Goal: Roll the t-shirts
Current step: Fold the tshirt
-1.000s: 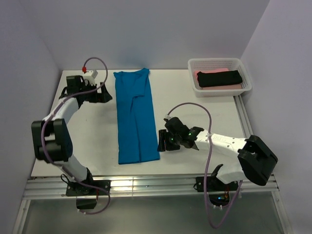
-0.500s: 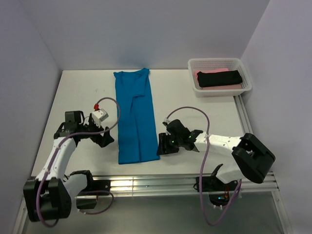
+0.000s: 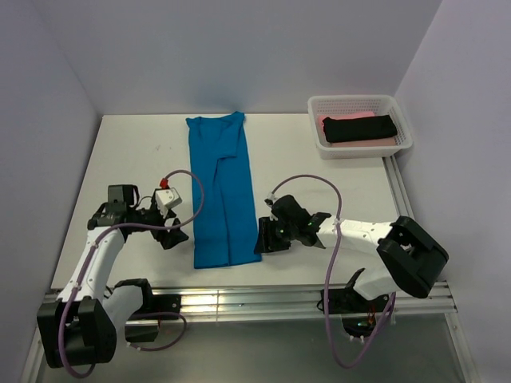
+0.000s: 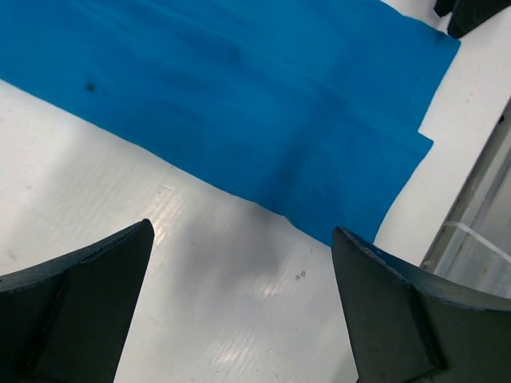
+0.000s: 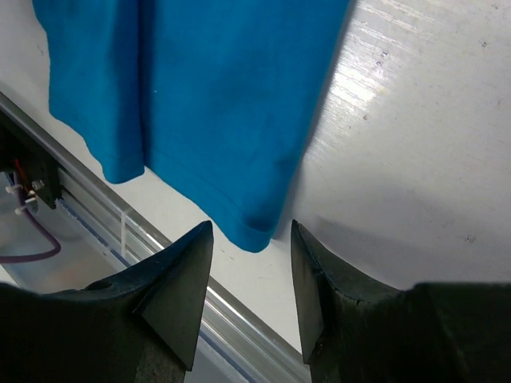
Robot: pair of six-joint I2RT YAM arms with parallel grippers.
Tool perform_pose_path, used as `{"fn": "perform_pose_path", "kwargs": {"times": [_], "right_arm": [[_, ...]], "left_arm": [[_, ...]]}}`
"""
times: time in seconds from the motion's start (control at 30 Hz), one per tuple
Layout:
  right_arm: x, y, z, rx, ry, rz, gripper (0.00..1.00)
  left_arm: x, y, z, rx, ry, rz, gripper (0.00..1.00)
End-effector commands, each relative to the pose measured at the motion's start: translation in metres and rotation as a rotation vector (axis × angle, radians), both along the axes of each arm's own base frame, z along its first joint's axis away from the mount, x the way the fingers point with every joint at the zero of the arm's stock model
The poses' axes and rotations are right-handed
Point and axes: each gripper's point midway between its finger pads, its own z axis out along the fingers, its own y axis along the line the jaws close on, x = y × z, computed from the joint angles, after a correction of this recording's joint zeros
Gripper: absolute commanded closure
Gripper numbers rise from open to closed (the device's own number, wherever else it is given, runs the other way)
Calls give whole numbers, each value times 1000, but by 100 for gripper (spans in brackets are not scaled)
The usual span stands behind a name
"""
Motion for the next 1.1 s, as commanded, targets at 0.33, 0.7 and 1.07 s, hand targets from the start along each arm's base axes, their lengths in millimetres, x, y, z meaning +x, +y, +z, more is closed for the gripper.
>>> {"fn": "perform_pose_path", "kwargs": {"times": [0.33,0.7,1.07], "right_arm": [[5,2,1,-5,-26,-4,49],[3,1,4,20,-33,-19,49],[4,1,10,28,-53,-10,48]], "left_arm": [[7,-7,-1,0,23,-18,8],[10,1,10,-18,-29,39,2],[31,5,60,-80,-80,24,0]]}}
